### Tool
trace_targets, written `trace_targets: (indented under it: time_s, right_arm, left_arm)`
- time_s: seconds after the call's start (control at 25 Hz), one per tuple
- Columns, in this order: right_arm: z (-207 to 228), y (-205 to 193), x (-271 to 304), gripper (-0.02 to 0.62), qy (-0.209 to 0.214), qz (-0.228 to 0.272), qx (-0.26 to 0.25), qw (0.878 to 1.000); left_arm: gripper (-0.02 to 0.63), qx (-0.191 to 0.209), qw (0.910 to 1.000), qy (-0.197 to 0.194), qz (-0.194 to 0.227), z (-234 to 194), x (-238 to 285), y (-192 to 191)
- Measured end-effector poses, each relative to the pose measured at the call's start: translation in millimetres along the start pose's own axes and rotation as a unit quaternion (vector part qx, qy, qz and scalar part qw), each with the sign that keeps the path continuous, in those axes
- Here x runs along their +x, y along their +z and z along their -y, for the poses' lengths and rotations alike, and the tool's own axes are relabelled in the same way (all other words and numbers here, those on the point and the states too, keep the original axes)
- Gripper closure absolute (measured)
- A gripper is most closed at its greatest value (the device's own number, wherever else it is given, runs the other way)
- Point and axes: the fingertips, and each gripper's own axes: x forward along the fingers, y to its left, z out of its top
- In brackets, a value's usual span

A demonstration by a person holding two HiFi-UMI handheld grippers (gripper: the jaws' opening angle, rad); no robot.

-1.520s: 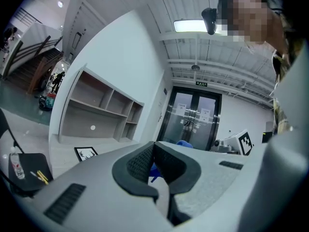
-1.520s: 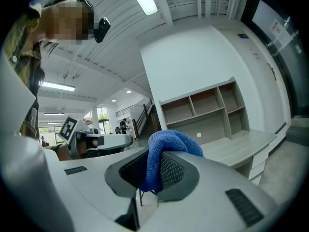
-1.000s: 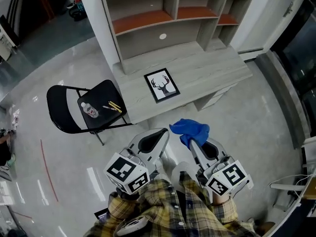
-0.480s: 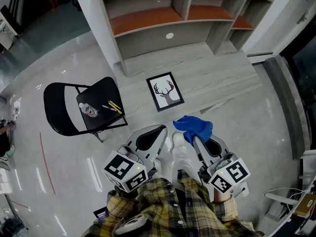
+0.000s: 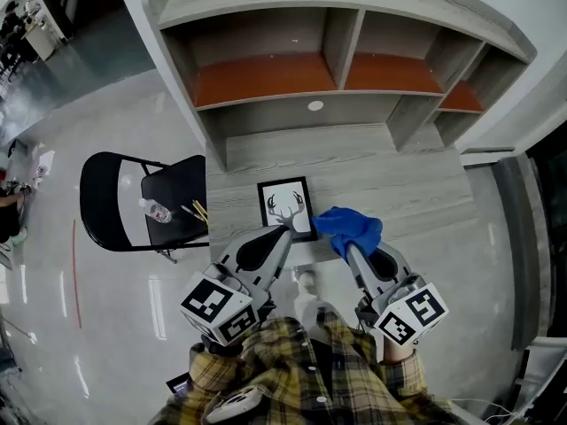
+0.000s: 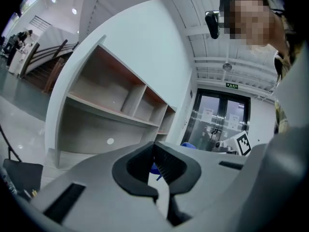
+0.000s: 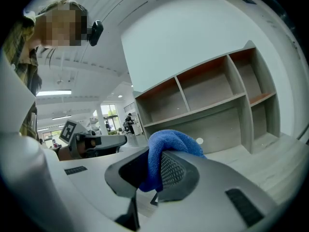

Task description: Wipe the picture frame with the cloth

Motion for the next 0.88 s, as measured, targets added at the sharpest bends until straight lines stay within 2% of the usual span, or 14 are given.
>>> trace_targets:
  time_s: [0.24,0.48,0.68,0.88]
  right_arm:
    - [40,12,16,0.543,0.047,-0.022,-0.003,0.999]
    - [48,5,42,0.543,0.085,-0.047,0.005,0.995]
    - [48,7,70,0.543,0.087,-0.054,0.007,0.995]
    - [43,11,100,0.543,0.062,-0.050,0.010,0.997]
  left_arm:
    - [0.600,-0.004,0.9974,0.070,0.016,-22,22,11]
    - [0.600,-0.010,0.9932,0.114,0.020,-48,21,13]
    - [0.600,-0.012,0.9930,0.116,0.016,-73,23,22]
    - [0.600,-0.013,0.9956,0.092,0.009,-105,29,36]
